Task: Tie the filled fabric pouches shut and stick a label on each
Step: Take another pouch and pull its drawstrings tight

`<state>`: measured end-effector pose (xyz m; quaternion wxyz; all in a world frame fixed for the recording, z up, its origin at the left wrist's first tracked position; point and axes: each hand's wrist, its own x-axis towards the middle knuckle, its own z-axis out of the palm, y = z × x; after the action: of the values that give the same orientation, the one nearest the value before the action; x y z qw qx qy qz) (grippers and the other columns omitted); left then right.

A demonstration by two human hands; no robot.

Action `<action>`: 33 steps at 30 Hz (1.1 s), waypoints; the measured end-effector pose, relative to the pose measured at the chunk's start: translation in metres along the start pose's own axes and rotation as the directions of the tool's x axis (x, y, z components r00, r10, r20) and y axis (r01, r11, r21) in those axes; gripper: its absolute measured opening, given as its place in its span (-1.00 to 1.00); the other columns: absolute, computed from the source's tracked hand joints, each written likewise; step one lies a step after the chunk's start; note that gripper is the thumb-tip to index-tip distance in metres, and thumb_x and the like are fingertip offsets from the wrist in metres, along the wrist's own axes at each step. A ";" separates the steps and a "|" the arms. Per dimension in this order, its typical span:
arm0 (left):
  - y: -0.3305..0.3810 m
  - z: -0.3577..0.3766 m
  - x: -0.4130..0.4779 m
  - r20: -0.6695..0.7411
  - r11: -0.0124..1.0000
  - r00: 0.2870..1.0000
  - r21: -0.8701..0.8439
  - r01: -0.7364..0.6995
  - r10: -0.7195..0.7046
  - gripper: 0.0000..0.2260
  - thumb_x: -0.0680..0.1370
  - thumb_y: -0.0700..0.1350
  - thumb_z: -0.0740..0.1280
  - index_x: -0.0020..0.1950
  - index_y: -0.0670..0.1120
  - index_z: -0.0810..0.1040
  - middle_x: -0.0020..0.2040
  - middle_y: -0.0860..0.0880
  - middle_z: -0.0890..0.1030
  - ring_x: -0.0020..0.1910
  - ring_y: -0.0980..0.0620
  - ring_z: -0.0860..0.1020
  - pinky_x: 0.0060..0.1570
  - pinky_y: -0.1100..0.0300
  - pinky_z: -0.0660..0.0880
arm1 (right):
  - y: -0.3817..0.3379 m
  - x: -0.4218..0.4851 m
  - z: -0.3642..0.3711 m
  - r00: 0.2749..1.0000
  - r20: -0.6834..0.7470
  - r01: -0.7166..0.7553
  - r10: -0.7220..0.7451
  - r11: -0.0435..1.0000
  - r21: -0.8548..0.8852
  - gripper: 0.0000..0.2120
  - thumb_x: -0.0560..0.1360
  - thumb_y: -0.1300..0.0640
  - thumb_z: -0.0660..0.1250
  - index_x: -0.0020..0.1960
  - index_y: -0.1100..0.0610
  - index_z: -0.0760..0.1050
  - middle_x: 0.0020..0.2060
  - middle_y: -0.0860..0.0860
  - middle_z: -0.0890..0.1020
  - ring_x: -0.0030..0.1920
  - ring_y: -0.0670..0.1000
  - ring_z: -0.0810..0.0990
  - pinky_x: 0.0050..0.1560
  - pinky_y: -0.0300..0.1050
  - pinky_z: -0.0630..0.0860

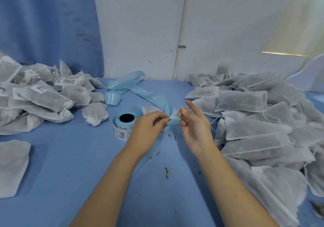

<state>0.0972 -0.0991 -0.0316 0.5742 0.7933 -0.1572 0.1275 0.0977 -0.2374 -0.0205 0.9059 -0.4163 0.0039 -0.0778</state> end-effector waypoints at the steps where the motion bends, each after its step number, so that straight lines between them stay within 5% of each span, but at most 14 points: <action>1: 0.000 0.000 0.000 0.000 1.000 1.000 -0.001 0.007 -0.007 -0.85 0.56 -0.17 0.34 -0.15 0.06 0.61 -0.30 0.10 0.60 -0.34 0.18 0.55 -0.19 0.34 0.49 | 0.000 0.000 0.000 1.000 -0.001 0.001 -0.001 1.000 0.002 -0.76 0.51 0.43 0.26 0.09 0.17 0.50 -0.30 0.04 0.58 -0.36 -0.07 0.56 -0.38 -0.32 0.42; 14: 0.007 0.004 0.001 -0.024 0.998 1.000 0.063 -0.015 0.017 -0.90 0.56 -0.16 0.33 -0.11 0.00 0.61 -0.26 0.11 0.59 -0.31 0.23 0.52 -0.25 0.43 0.42 | 0.002 -0.002 0.001 1.000 0.003 0.018 -0.019 0.993 0.121 -0.79 0.53 0.41 0.23 0.02 0.14 0.50 -0.33 0.01 0.56 -0.32 -0.08 0.54 -0.33 -0.33 0.43; 20: -0.001 -0.003 0.000 -0.082 0.798 0.948 0.565 -0.209 0.307 -0.76 0.46 -0.24 0.37 0.07 0.01 0.63 -0.19 0.23 0.56 -0.04 0.07 0.35 -0.14 0.18 0.28 | 0.000 -0.005 0.006 0.998 0.037 -0.047 0.045 0.997 0.067 -0.81 0.49 0.35 0.28 0.03 0.15 0.55 -0.30 0.00 0.59 -0.30 -0.09 0.57 -0.30 -0.31 0.46; 23: -0.010 -0.006 0.001 -0.026 0.813 0.946 0.520 -0.264 0.324 -0.58 0.41 -0.43 0.27 0.16 -0.07 0.60 -0.03 0.09 0.61 0.07 0.06 0.29 0.05 0.25 0.29 | 0.002 -0.007 0.010 0.993 0.088 -0.091 0.083 0.992 0.088 -0.75 0.36 0.29 0.36 0.03 0.13 0.56 -0.32 -0.02 0.58 -0.31 -0.10 0.56 -0.34 -0.30 0.45; 26: -0.015 -0.007 0.000 -0.027 0.843 0.942 0.455 -0.286 0.334 -0.52 0.39 -0.50 0.19 0.21 -0.13 0.57 0.03 0.08 0.48 0.05 0.10 0.28 0.02 0.40 0.25 | 0.003 -0.009 0.013 0.986 0.131 -0.107 0.099 0.993 0.054 -0.70 0.30 0.25 0.39 0.03 0.10 0.58 -0.33 -0.04 0.56 -0.31 -0.11 0.55 -0.34 -0.30 0.46; 30: -0.020 -0.009 0.002 -0.144 0.909 0.955 0.373 -0.189 0.258 -0.56 0.47 -0.44 0.26 0.32 -0.16 0.49 0.33 -0.06 0.35 0.11 0.08 0.40 0.06 0.42 0.32 | 0.002 -0.009 0.012 0.984 0.145 -0.115 0.108 0.993 0.040 -0.75 0.34 0.27 0.39 0.01 0.12 0.59 -0.33 -0.05 0.58 -0.33 -0.11 0.55 -0.32 -0.31 0.49; 33: -0.018 -0.010 0.001 -0.289 0.947 0.940 0.308 -0.090 0.183 -0.78 0.54 -0.29 0.30 0.16 -0.15 0.55 0.35 -0.03 0.35 0.09 0.29 0.32 0.01 0.61 0.22 | 0.002 -0.008 0.008 0.994 0.057 -0.078 0.095 0.967 -0.244 -0.86 0.47 0.34 0.35 -0.05 0.15 0.60 -0.35 -0.03 0.62 -0.32 -0.10 0.60 -0.25 -0.32 0.54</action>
<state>0.1047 -0.0848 -0.0438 0.4588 0.8255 -0.0989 0.3135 0.0908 -0.2283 -0.0173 0.8507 -0.5251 0.0007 -0.0231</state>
